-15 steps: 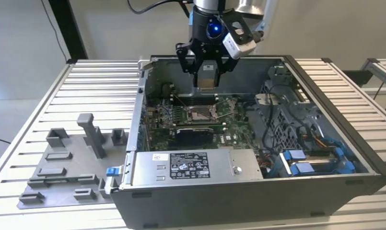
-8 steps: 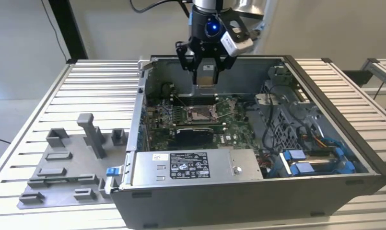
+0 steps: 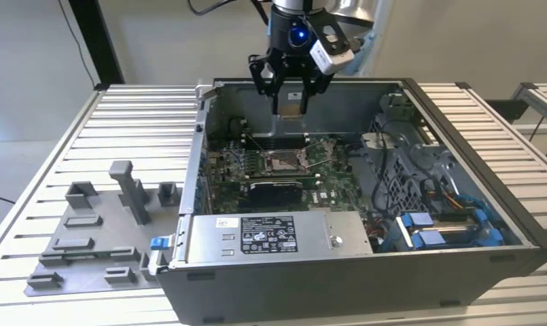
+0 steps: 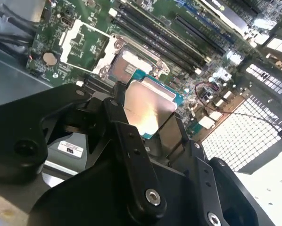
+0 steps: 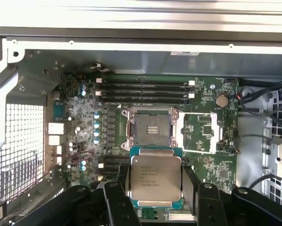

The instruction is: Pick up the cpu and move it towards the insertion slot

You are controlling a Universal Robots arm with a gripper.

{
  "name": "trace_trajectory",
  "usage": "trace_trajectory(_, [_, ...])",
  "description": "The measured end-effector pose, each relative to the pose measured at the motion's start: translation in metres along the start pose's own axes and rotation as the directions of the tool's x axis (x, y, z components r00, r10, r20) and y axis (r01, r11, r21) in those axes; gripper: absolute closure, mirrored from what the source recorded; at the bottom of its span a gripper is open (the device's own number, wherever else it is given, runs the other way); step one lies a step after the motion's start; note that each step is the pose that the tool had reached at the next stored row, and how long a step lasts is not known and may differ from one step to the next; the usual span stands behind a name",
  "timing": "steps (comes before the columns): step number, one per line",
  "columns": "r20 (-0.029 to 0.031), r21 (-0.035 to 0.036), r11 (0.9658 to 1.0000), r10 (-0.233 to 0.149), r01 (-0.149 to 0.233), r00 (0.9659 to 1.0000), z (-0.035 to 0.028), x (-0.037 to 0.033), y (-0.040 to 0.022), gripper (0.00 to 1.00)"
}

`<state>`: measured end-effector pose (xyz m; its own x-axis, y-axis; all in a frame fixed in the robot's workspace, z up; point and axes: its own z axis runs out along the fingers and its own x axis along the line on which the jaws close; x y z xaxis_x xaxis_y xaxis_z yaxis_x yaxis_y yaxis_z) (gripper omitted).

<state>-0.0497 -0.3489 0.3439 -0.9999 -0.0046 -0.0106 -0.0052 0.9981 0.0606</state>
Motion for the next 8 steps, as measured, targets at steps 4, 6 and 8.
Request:
trace_trajectory(4, [0.0000,0.0000,1.0000,0.000,0.000,1.0000,0.0000,0.0000,0.0009,1.00])
trace_trajectory(6, [0.0000,0.0000,1.0000,0.000,0.000,1.0000,0.0001,0.0001,0.0010,1.00])
trace_trajectory(8, [0.0000,0.0000,1.0000,0.000,0.000,1.0000,0.0001,0.0001,0.0010,1.00])
